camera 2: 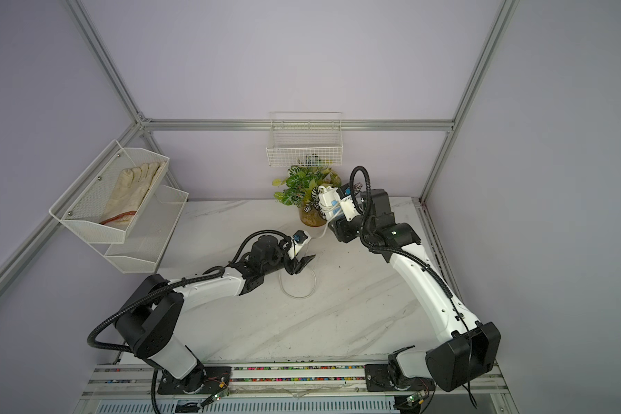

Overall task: Wrap the cord around the power strip
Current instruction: Wrap the power cord around the power strip.

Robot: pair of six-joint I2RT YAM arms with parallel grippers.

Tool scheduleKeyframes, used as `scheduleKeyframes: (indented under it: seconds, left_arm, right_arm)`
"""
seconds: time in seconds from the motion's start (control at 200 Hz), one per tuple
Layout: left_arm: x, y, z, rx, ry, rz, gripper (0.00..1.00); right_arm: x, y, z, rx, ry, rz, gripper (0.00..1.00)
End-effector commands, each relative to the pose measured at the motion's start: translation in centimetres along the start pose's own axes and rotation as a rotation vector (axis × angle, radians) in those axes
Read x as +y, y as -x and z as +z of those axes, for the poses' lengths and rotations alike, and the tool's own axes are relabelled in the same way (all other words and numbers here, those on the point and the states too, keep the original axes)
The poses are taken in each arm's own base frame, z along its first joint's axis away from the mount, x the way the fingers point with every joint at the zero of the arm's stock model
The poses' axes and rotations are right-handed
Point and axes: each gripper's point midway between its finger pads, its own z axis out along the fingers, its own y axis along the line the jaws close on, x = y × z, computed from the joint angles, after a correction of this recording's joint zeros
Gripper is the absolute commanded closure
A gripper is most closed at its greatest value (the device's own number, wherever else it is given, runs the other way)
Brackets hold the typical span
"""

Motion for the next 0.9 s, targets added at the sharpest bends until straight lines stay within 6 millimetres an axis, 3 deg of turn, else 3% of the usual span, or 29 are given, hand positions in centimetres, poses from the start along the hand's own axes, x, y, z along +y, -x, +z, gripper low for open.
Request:
scheduleKeyframes:
  seconds: [0.0,0.165,0.48,0.65,0.715,0.895]
  left_arm:
    - [1.8,3.0,0.8,-0.114,0.025,-0.034,0.33]
    - [2.9,2.8,1.8,-0.136,0.014,-0.067,0.41]
    - [1.7,3.7,2.5,-0.184,-0.077,-0.038,0.66]
    - [1.6,3.3,2.4,-0.170,-0.079,-0.015,0.93]
    - [2.3,2.9,2.2,-0.151,-0.055,-0.006,1.00]
    - [5.5,2.8,1.0,-0.143,-0.039,-0.053,1.00]
  right_arm:
    - [0.9,1.5,-1.0,-0.033,0.040,-0.019,1.00]
    - [1.7,1.5,-1.2,-0.022,0.088,-0.022,1.00]
    - [2.5,2.2,-1.7,-0.033,0.128,-0.034,1.00]
    - [2.8,2.4,-1.2,-0.025,0.158,-0.039,1.00]
    - [3.2,2.9,-1.7,-0.037,0.179,-0.051,1.00]
    - [5.2,3.4,-3.0,-0.066,0.289,-0.111,1.00]
